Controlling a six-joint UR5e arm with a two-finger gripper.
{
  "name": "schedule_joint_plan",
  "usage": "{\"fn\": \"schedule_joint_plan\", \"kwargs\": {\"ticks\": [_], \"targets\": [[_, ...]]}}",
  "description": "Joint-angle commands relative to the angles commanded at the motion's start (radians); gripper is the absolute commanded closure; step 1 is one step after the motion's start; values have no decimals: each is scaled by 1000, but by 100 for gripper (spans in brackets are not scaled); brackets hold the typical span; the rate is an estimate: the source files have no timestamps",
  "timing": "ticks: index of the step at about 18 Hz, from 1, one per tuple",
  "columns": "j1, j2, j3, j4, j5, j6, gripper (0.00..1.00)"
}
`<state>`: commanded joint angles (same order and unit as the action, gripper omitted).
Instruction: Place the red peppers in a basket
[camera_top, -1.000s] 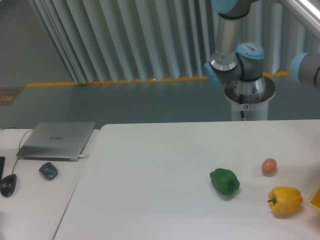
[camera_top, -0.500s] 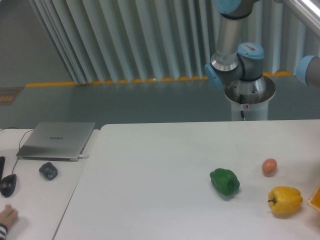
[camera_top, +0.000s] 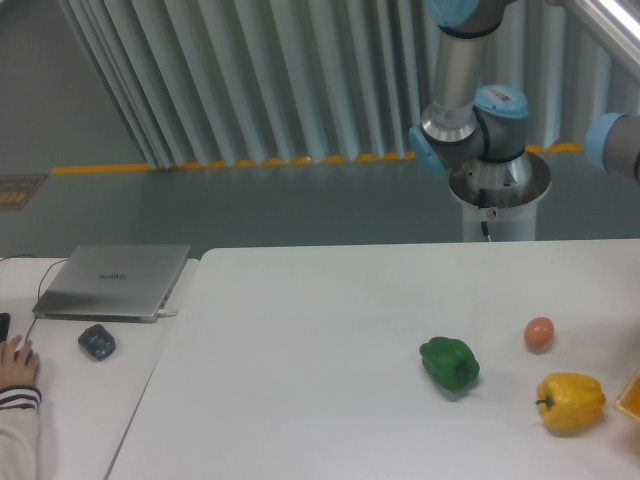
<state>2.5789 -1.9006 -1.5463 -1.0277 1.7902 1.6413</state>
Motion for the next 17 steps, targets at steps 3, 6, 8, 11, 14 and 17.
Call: {"fn": "schedule_joint_plan", "kwargs": {"ticks": [3, 6, 8, 11, 14, 17], "targets": [[-58, 0, 5, -5, -8, -14, 0], [-95, 0, 14, -55, -44, -18, 0], [-103, 5, 29, -103, -116, -18, 0], [-128, 29, 40, -172, -213, -21, 0], [-175, 35, 34, -210, -216, -72, 0], [-183, 35, 31, -226, -213, -90, 0]]}}
